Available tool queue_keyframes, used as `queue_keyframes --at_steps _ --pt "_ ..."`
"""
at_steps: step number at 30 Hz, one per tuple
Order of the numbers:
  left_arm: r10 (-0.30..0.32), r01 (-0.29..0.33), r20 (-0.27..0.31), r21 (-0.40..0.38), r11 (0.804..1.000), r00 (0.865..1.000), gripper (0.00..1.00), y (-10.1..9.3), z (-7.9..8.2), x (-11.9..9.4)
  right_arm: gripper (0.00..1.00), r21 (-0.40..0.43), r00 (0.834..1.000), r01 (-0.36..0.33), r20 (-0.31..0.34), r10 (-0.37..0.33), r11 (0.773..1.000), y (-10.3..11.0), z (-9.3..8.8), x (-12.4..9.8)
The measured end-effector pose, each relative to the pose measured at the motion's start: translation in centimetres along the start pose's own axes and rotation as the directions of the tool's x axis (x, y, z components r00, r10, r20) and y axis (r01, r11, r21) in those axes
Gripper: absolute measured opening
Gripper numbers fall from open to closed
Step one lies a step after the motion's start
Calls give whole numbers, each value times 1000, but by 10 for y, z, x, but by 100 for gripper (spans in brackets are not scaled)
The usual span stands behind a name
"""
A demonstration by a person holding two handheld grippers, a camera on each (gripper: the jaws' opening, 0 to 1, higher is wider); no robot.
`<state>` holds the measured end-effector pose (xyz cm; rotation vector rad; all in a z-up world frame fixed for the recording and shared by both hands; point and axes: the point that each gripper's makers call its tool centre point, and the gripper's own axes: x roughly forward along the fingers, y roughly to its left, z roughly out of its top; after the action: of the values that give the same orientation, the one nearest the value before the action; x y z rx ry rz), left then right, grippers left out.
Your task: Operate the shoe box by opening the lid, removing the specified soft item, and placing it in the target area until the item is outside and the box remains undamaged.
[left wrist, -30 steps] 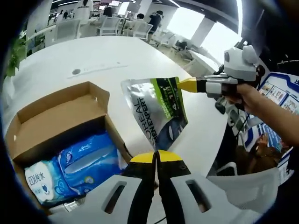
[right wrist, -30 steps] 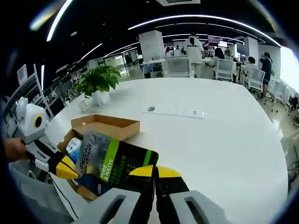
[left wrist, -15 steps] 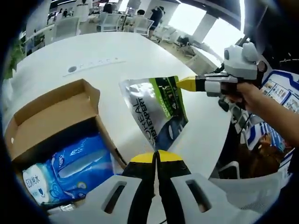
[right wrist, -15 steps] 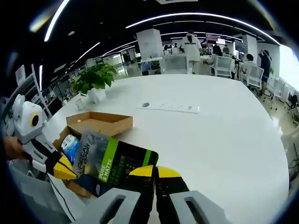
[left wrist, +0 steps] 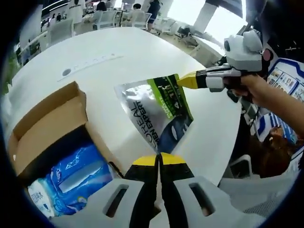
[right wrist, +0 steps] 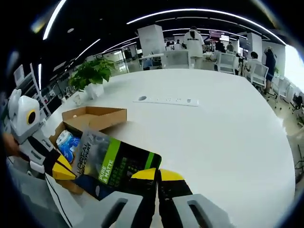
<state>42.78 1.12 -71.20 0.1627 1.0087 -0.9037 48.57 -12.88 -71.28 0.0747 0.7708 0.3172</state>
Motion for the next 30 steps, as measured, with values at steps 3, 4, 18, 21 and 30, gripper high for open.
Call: queue_keyframes --at_steps 3,4,18,21,30 --pt "1 -1 -16 15 1000 1000 0 -1 -1 5 0 5 1000 1 -5 -1 1000 -4 -3 3" --pt "3 -3 -18 18 1000 1000 0 -1 -1 7 0 7 1000 2 -5 -2 1000 -5 -4 4" --pt "21 -19 -71 36 999 997 0 1 -7 31 0 33 1000 12 -21 -11 999 -18 -19 17" --pt "21 -18 -81 33 999 997 0 1 -9 34 0 36 1000 15 -25 -14 999 -21 -22 20" --pt "12 -11 -78 8 1000 997 0 2 -9 46 0 52 1000 22 -11 -21 998 -30 -28 27"
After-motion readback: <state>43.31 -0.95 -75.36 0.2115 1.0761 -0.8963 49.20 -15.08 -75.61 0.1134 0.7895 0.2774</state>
